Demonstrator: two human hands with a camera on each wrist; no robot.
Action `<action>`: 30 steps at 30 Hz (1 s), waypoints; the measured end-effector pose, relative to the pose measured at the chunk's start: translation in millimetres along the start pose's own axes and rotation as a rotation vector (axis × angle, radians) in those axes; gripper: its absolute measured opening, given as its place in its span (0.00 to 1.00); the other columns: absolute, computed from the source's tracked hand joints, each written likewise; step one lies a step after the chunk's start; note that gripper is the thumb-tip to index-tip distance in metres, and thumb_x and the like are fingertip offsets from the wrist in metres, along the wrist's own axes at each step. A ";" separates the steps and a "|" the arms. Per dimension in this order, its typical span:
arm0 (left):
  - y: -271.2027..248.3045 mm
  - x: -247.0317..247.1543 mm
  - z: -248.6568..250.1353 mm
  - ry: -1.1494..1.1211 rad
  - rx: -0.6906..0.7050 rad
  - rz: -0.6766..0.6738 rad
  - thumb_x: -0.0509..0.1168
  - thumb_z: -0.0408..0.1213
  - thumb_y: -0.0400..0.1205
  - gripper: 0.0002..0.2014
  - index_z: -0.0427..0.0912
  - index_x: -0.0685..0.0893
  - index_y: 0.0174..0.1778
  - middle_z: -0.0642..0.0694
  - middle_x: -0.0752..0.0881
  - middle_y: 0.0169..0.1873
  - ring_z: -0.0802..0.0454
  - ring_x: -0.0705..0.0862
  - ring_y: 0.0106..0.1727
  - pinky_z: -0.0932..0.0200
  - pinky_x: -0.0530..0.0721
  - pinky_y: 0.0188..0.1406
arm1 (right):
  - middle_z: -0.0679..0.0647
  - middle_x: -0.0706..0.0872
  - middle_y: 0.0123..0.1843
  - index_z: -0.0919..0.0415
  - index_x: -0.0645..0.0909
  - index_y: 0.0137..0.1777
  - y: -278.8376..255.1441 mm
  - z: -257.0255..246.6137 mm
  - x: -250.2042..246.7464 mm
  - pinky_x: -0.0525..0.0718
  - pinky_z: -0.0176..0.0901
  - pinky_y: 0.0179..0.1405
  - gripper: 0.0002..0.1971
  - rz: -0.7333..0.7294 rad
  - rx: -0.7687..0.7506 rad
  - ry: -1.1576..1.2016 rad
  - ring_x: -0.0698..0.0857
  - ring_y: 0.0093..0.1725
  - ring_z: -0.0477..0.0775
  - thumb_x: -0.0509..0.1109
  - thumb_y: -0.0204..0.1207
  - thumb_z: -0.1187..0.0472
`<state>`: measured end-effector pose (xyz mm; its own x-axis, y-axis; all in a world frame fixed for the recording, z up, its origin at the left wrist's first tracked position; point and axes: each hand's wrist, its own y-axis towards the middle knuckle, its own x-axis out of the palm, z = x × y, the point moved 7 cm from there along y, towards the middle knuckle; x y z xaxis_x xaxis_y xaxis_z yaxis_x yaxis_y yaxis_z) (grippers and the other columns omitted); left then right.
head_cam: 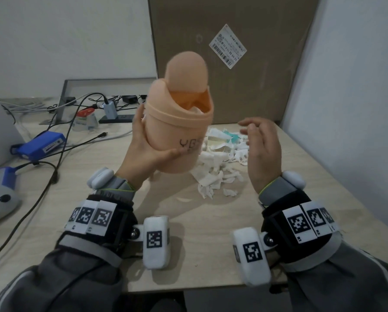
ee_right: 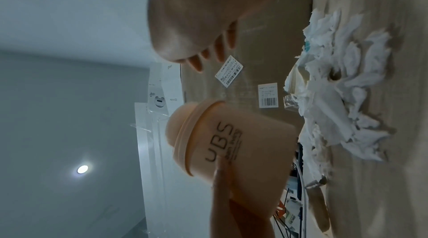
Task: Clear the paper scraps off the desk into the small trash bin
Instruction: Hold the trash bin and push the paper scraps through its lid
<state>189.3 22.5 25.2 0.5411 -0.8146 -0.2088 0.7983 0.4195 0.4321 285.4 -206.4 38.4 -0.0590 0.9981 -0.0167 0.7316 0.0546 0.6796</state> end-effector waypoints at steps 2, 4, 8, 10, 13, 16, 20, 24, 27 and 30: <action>2.2 -18.8 -2.2 -0.046 -0.019 0.097 0.83 0.49 0.54 0.67 0.58 0.47 0.84 0.51 0.74 0.72 0.56 0.79 0.67 0.44 0.84 0.62 | 0.47 0.85 0.49 0.48 0.79 0.44 -5.5 14.5 12.4 0.79 0.43 0.46 0.10 -0.141 0.230 -0.004 0.85 0.46 0.47 0.56 0.82 0.57; 2.5 -39.1 -4.5 -0.071 -0.027 0.206 0.83 0.50 0.54 0.66 0.56 0.48 0.84 0.51 0.73 0.72 0.58 0.78 0.66 0.46 0.83 0.63 | 0.49 0.86 0.51 0.55 0.81 0.48 -17.7 24.1 29.8 0.80 0.45 0.46 0.13 -0.334 0.424 0.018 0.85 0.46 0.48 0.55 0.83 0.56; 2.3 -67.1 -10.4 -0.090 -0.056 0.355 0.83 0.44 0.59 0.65 0.53 0.45 0.84 0.53 0.71 0.71 0.58 0.76 0.66 0.46 0.77 0.68 | 0.53 0.85 0.56 0.59 0.81 0.58 -51.7 28.7 71.3 0.83 0.44 0.43 0.11 -0.680 0.629 0.109 0.85 0.49 0.49 0.61 0.82 0.57; 2.0 -79.7 -13.0 -0.083 -0.053 0.405 0.82 0.38 0.66 0.61 0.52 0.44 0.84 0.52 0.69 0.72 0.56 0.74 0.68 0.47 0.75 0.69 | 0.51 0.84 0.54 0.59 0.81 0.60 -66.3 28.0 94.7 0.81 0.41 0.41 0.11 -0.782 0.648 0.138 0.83 0.49 0.48 0.63 0.81 0.60; -1.4 -98.9 -15.8 -0.103 -0.057 0.460 0.83 0.44 0.62 0.63 0.53 0.45 0.84 0.50 0.68 0.76 0.55 0.74 0.70 0.46 0.76 0.68 | 0.49 0.83 0.60 0.52 0.81 0.62 -74.1 21.4 124.3 0.78 0.46 0.54 0.13 -0.845 0.513 0.029 0.80 0.56 0.51 0.63 0.79 0.58; -5.7 -117.1 -20.7 -0.141 -0.053 0.537 0.80 0.38 0.69 0.57 0.53 0.45 0.84 0.50 0.69 0.74 0.59 0.75 0.67 0.43 0.75 0.71 | 0.47 0.67 0.80 0.45 0.72 0.71 -79.6 8.8 153.7 0.55 0.61 0.77 0.19 -1.019 0.113 -0.460 0.57 0.81 0.54 0.59 0.81 0.51; -6.3 -124.2 -26.8 -0.173 -0.053 0.563 0.80 0.40 0.68 0.56 0.53 0.46 0.83 0.51 0.71 0.72 0.61 0.76 0.65 0.48 0.77 0.67 | 0.45 0.48 0.85 0.45 0.53 0.81 -96.3 10.8 188.0 0.31 0.75 0.74 0.27 -1.270 -0.093 -0.836 0.36 0.83 0.56 0.50 0.83 0.43; -3.3 -120.6 -34.3 -0.161 -0.090 0.540 0.80 0.38 0.70 0.56 0.53 0.46 0.84 0.49 0.72 0.74 0.57 0.77 0.66 0.49 0.78 0.65 | 0.46 0.50 0.85 0.50 0.51 0.82 -93.6 27.3 186.4 0.28 0.77 0.71 0.31 -1.353 -0.030 -1.030 0.37 0.83 0.58 0.44 0.82 0.38; -2.3 -115.8 -37.0 -0.159 -0.109 0.521 0.79 0.36 0.70 0.56 0.53 0.45 0.84 0.48 0.71 0.74 0.54 0.77 0.68 0.48 0.77 0.66 | 0.48 0.53 0.85 0.53 0.58 0.80 -80.6 36.7 161.7 0.28 0.78 0.72 0.31 -1.293 -0.040 -1.182 0.37 0.83 0.58 0.43 0.82 0.39; -0.3 -108.9 -37.1 -0.156 -0.121 0.495 0.80 0.36 0.69 0.56 0.54 0.45 0.84 0.48 0.71 0.74 0.53 0.76 0.68 0.45 0.77 0.67 | 0.48 0.51 0.85 0.51 0.60 0.80 -69.8 41.1 130.3 0.26 0.77 0.71 0.28 -1.276 -0.059 -1.217 0.35 0.83 0.58 0.43 0.83 0.40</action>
<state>139.9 126.0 15.3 0.8223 -0.5538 0.1313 0.4874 0.8043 0.3398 254.6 -79.0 -41.3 -0.0083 -0.2081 -0.9781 0.6127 0.7720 -0.1694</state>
